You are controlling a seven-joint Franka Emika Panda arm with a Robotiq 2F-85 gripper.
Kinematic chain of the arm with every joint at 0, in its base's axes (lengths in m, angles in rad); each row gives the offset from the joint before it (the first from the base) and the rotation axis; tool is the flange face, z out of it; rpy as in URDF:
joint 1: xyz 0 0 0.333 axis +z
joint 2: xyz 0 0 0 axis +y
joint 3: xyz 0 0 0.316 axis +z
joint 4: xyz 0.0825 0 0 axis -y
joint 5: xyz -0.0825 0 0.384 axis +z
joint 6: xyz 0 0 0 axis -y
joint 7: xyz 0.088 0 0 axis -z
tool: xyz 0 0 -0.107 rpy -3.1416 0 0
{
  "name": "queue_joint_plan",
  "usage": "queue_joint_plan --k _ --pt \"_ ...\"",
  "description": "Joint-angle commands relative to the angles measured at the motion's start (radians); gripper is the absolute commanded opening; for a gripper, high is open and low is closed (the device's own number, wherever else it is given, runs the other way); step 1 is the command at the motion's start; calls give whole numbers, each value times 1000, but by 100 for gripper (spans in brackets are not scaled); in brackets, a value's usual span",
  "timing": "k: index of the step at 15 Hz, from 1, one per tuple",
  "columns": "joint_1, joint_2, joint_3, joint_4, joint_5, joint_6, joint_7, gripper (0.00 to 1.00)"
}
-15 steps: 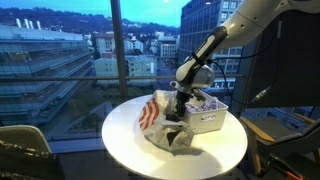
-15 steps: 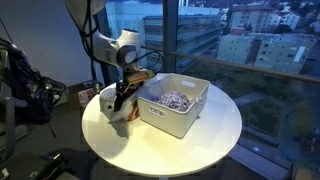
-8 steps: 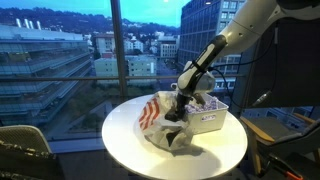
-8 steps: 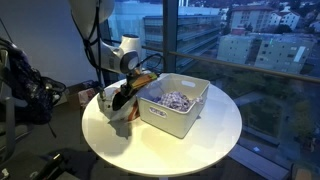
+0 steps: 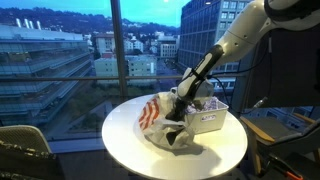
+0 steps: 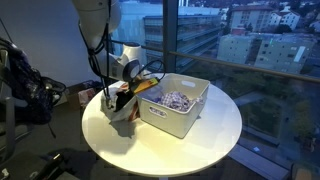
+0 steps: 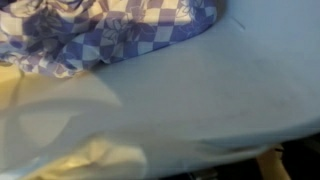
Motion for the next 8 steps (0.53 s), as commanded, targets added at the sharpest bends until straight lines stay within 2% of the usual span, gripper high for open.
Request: queue_joint_plan --k 1,4,5,8 --pt "-43 26 41 27 -33 26 31 28" --pt "-49 4 57 23 -24 -15 69 4" --pt "-41 -14 52 19 -26 -40 91 1" --pt "-16 -72 41 19 -28 -164 158 0"
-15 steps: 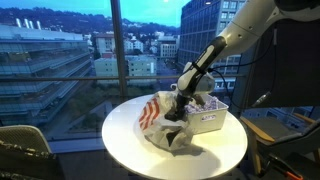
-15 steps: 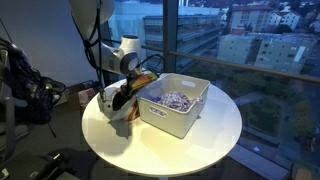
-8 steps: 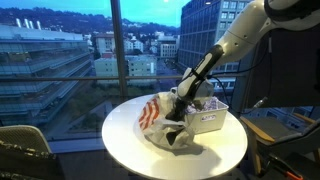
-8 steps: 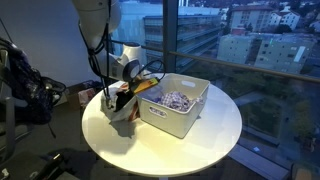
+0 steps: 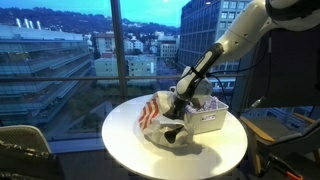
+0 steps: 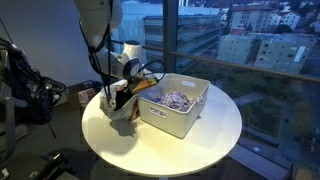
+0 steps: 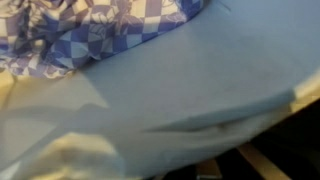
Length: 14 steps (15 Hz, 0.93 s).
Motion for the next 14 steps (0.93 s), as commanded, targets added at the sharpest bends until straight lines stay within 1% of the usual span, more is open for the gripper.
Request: queue_joint_plan --k 1,3,4,5,7,10,11,12,13,14 --pt "17 -87 2 6 -17 -163 89 1" --pt "13 -108 14 39 6 -308 104 1" --pt "27 -121 0 54 3 -364 126 1" --pt "26 -130 2 71 11 -422 132 1" --pt "-6 -141 35 110 79 -547 97 1" --pt "-4 -148 17 163 152 -671 108 1" --pt "-12 -148 20 178 187 -698 97 1" --pt "-10 -157 14 179 204 -690 98 1" --pt "1 -169 1 171 197 -651 105 1" --pt "27 -189 -23 146 144 -568 106 1"
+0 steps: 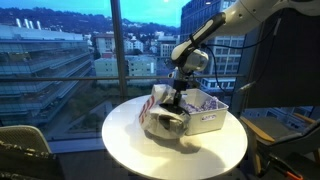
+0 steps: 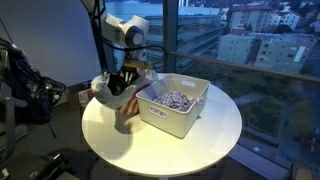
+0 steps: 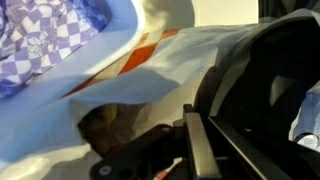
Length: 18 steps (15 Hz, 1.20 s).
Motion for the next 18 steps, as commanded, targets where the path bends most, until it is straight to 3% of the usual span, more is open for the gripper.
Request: queue_joint_plan --k 1,8,12,14,18 --pt "42 -60 -44 -37 -59 131 -8 1" --pt "114 -139 -115 -186 -287 527 86 1" --pt "177 -222 -209 -278 -461 728 257 1" --pt "261 -274 -326 -310 -580 777 384 1" --pt "474 -340 -625 -275 -938 702 697 1"
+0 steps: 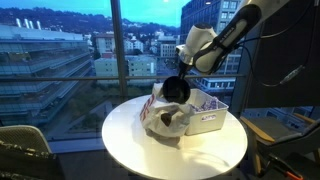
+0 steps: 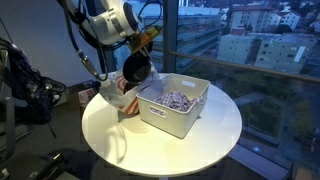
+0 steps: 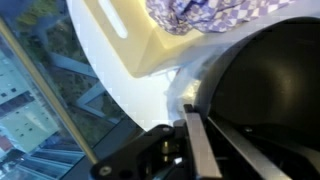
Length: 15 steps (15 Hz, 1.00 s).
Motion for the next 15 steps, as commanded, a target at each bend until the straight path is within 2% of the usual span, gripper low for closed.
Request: queue_joint_plan --k 1,3,5,9,15 --pt "199 -73 -261 18 -284 -67 270 1" --pt "234 -63 -329 54 -438 -120 432 1" --pt "233 -40 -348 59 -516 -157 542 1" --pt "206 49 -352 65 -513 -149 614 1" --pt "213 166 -391 117 -566 -162 694 1"
